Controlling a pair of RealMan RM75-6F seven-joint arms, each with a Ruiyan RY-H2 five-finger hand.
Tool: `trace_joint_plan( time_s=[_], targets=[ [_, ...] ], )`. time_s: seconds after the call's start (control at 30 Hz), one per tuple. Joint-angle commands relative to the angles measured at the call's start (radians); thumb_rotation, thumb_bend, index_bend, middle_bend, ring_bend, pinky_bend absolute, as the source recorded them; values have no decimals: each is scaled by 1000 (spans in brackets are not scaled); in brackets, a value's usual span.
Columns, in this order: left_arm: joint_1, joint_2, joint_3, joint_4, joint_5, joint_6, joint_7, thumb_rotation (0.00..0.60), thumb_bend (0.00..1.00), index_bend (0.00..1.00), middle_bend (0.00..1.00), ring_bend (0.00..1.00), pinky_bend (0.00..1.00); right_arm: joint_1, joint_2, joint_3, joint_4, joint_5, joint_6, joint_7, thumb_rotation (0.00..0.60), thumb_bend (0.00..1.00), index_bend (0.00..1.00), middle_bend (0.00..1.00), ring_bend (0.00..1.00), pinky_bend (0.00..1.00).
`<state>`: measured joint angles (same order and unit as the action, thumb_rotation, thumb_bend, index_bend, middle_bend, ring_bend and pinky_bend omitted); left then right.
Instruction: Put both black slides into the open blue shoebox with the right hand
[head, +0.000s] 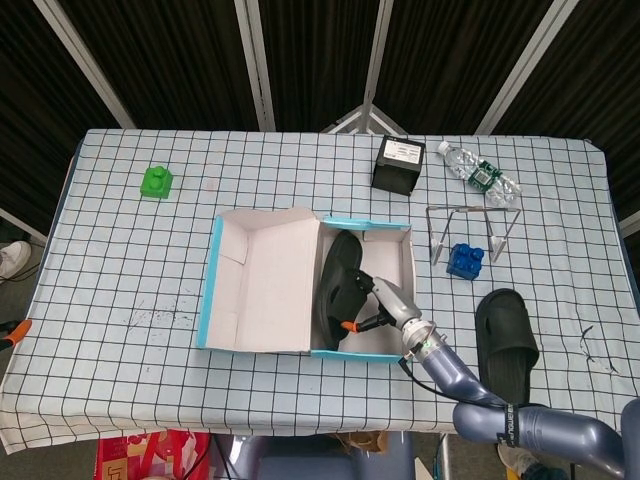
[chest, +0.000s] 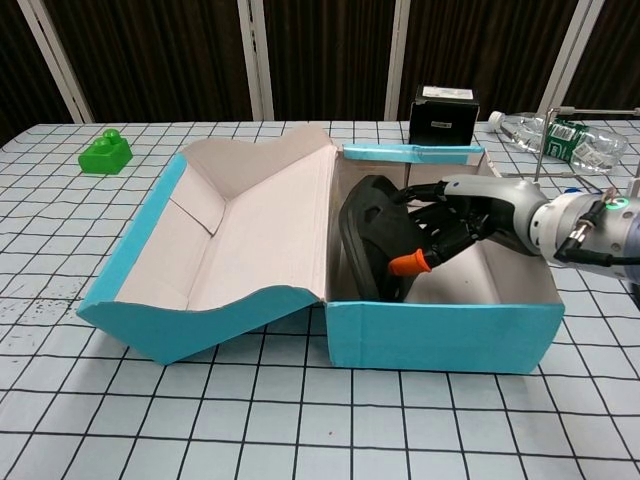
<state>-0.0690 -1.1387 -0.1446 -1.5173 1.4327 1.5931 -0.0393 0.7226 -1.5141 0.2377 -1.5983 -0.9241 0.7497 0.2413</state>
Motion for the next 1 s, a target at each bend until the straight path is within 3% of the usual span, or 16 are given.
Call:
trace_joint_plan(
  time_s=[0.03, 1.0],
  targets=[
    [0, 0, 0, 0, 0, 0, 0, 600, 217, 95, 0, 0, 98, 0, -1, -3, 0, -1, -3, -5, 600, 644, 448, 395, 436, 249],
    [2, 2, 0, -3, 2, 4, -5, 600, 218, 95, 0, 0, 98, 13, -24, -50, 19, 1, 7, -143, 600, 648, 451, 395, 436, 245]
  ],
)
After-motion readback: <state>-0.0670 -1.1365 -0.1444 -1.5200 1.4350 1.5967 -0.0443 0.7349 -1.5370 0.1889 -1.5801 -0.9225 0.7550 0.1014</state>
